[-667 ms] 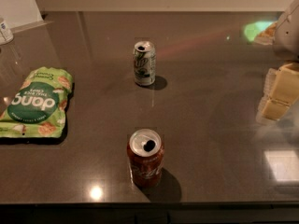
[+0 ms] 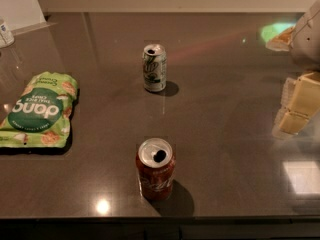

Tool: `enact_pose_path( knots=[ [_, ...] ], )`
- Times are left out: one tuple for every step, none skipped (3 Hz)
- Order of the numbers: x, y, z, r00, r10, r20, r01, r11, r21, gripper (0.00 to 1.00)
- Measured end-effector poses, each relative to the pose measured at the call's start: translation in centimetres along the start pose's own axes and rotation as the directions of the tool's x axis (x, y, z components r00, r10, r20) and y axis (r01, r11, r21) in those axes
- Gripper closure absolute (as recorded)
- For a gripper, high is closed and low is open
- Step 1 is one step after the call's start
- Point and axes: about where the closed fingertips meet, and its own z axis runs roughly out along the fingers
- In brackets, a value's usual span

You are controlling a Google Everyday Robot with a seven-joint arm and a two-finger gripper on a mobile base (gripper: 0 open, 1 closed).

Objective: Pick coke can

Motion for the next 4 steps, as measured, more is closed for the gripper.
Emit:
enact_pose_path(
  knots=[
    [-2.3, 2.5, 0.7, 0.993, -0.078, 0.085, 0.082, 0.9960, -0.036, 0.00],
    [-5.4, 5.4, 1.8, 0.973, -0.136, 0.185, 0.149, 0.9869, -0.061, 0.00],
    [-9.0, 7.9, 3.3, 0.947, -0.175, 0.268, 0.207, 0.9735, -0.097, 0.00],
    [-11.7, 9.9, 5.1, 0.923, -0.206, 0.324, 0.262, 0.9551, -0.138, 0.00]
  ],
)
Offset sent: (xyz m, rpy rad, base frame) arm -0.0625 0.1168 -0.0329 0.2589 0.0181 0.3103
